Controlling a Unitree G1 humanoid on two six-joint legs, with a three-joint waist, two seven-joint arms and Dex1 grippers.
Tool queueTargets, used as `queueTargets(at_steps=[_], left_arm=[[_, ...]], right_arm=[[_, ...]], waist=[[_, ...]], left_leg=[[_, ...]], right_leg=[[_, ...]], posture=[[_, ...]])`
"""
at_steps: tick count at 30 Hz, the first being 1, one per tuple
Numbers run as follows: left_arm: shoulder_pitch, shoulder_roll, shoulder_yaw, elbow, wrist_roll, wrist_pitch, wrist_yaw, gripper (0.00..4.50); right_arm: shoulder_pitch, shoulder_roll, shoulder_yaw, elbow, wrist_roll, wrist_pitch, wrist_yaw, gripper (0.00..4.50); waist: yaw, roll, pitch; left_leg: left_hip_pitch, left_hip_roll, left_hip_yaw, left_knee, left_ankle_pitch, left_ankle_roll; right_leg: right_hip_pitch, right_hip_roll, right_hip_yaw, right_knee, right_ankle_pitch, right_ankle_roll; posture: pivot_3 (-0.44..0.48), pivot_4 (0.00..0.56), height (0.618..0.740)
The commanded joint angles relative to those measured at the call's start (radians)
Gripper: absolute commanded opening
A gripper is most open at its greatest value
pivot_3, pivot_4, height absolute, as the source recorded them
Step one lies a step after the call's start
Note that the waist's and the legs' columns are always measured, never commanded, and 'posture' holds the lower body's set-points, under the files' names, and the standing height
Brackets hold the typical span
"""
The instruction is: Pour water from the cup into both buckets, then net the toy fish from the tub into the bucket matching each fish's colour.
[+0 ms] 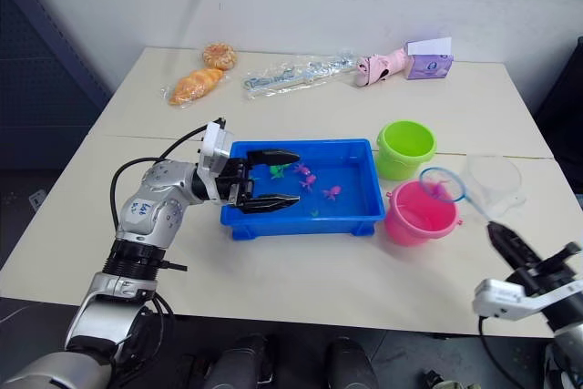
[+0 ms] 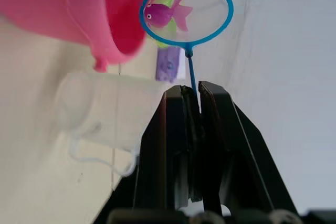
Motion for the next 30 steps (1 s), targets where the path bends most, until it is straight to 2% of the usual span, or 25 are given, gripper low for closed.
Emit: queueTargets(at_steps=[1, 11, 15, 21, 23, 28, 30], left_arm=[[0.009, -0.004, 0.002, -0.042, -0.008, -0.004, 0.005, 4.43], [0.018, -0.006, 0.004, -0.048, -0.007, -0.008, 0.013, 4.43], [0.013, -0.012, 0.002, -0.042, -0.007, -0.008, 0.019, 4.43], [-0.005, -0.019, 0.002, -0.031, -0.005, -0.003, 0.021, 4.43], [-0.01, -0.016, 0.004, -0.025, -0.003, -0.004, 0.018, 4.43], [-0.016, -0.013, 0.004, -0.024, -0.002, -0.001, 0.02, 4.43], [-0.015, -0.016, 0.0, -0.027, 0.002, -0.003, 0.023, 4.43]], right_arm=[[0.006, 0.001, -0.052, -0.023, 0.007, 0.042, -0.03, 0.0], [0.015, -0.004, -0.026, -0.018, -0.019, 0.036, -0.069, 0.0], [-0.012, -0.024, -0.058, 0.036, -0.052, 0.046, -0.149, 0.0], [-0.003, 0.01, 0.04, 0.094, -0.125, 0.073, -0.248, 0.0], [0.015, 0.023, 0.062, 0.072, -0.139, 0.081, -0.265, 0.0], [0.063, 0.032, 0.016, 0.008, -0.122, 0.11, -0.283, 0.0], [0.072, 0.031, 0.061, 0.017, -0.136, 0.1, -0.277, 0.0]], waist=[[-0.001, 0.0, 0.0], [0.0, 0.0, 0.0], [-0.001, 0.0, 0.0], [0.001, 0.0, 0.0], [0.001, 0.0, 0.0], [-0.001, 0.001, -0.001], [-0.002, 0.001, -0.001]], left_leg=[[0.0, 0.0, 0.0, 0.0, 0.0, 0.0], [0.0, 0.0, 0.0, 0.0, 0.0, 0.0], [0.001, 0.0, 0.0, 0.0, 0.0, 0.0], [0.001, 0.0, 0.0, 0.0, 0.0, 0.0], [0.001, 0.0, 0.0, -0.001, 0.001, -0.001], [0.001, 0.0, 0.001, 0.0, 0.001, -0.001], [0.002, 0.0, 0.001, -0.001, 0.001, -0.001]], right_leg=[[0.0, 0.0, 0.0, 0.0, 0.0, 0.0], [0.0, 0.0, 0.0, 0.0, 0.0, 0.0], [0.0, 0.0, 0.001, 0.0, 0.0, 0.0], [0.0, 0.0, 0.0, 0.0, 0.0, 0.0], [0.0, 0.0, 0.0, 0.0, 0.0, 0.0], [0.0, 0.0, 0.001, 0.0, 0.0, 0.0], [0.001, 0.0, 0.002, 0.0, 0.0, 0.0]], posture=[[0.0, 0.15, 0.74], [0.0, 0.15, 0.74], [0.0, 0.15, 0.74], [0.0, 0.15, 0.74], [0.0, 0.15, 0.74], [0.0, 0.15, 0.74], [0.0, 0.15, 0.74]])
